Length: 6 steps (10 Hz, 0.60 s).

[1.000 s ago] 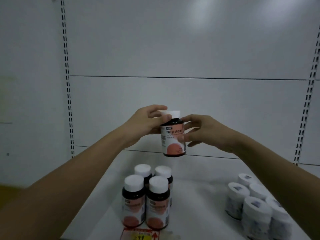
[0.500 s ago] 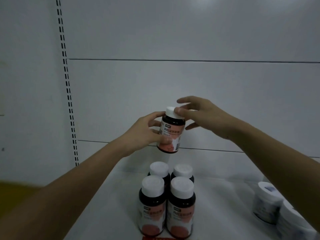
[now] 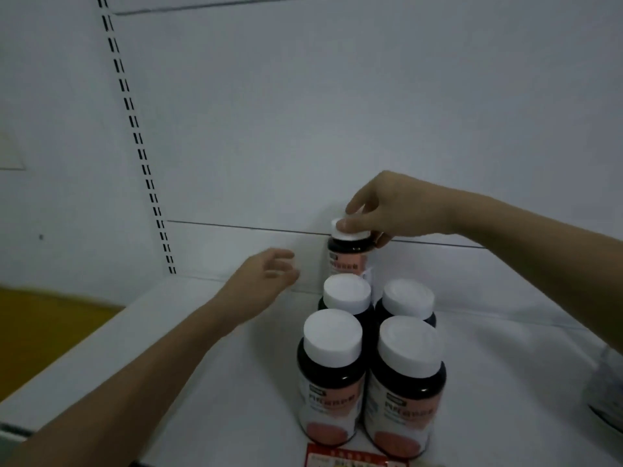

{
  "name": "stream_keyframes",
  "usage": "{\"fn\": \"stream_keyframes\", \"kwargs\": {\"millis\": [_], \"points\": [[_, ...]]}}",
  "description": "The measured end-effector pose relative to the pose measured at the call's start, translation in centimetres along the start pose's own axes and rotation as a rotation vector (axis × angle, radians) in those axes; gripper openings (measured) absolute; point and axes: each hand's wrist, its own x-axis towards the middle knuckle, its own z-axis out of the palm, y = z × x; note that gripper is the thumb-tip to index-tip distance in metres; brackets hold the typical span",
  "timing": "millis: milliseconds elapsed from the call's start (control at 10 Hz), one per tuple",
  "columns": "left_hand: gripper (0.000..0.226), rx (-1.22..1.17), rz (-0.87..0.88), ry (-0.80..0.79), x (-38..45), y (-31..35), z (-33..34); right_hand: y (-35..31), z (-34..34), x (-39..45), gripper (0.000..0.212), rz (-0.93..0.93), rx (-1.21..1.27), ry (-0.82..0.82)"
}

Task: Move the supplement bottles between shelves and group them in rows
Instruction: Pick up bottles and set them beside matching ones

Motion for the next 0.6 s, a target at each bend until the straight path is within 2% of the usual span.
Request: {"fn": "stream_keyframes", "kwargs": {"millis": [100,200,500,600], "points": [[0.039,0.314,0.054,-0.003,0.4,-3.7,1.3,0.3,1.2,0.4,0.036,0.024,0.029,-0.096],[0.040,0.627,0.075,-0.105,1.0,-5.7,1.9,0.6,1.8,0.4,0.030,0.069,0.081,-0.179],[0.040,0.657,0.101,-0.095,0.9,-5.8,1.8,-1.1,3.4,-0.6,0.035,0.181,0.061,-0.184],[0.044,0.671,0.082,-0.110,-0.1,-4.8,1.5,-3.3,4.4,-1.6,0.051,0.238,-0.047,-0.157]]}}
